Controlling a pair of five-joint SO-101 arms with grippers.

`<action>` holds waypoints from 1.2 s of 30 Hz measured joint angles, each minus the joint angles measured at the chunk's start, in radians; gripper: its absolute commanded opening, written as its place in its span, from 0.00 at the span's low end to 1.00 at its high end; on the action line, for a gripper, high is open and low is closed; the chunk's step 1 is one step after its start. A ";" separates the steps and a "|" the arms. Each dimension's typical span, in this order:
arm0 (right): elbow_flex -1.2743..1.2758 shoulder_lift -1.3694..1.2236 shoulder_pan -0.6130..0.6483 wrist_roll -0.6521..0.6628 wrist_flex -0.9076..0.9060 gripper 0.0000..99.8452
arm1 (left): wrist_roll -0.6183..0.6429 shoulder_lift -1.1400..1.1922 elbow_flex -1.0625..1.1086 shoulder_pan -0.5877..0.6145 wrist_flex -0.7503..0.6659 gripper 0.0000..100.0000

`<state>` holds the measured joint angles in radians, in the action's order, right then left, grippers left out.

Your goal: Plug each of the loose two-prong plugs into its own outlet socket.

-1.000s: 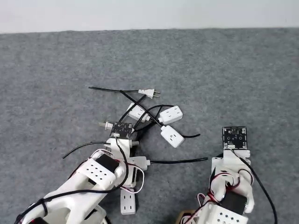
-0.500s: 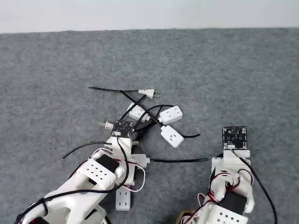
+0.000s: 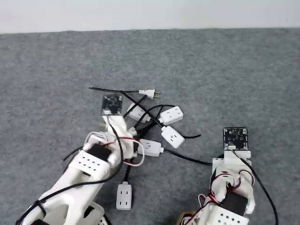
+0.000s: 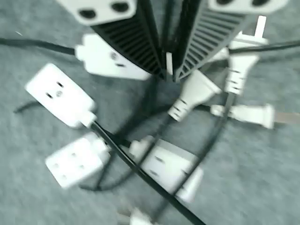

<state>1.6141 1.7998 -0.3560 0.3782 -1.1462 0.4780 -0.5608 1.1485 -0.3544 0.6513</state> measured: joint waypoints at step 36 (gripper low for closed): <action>0.000 0.000 0.000 0.000 0.000 0.01 | 0.025 0.061 0.110 -0.153 0.270 0.01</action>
<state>1.6141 1.7998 -0.3560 0.3782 -1.1462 0.5025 -0.4994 1.2589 -0.5079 0.9214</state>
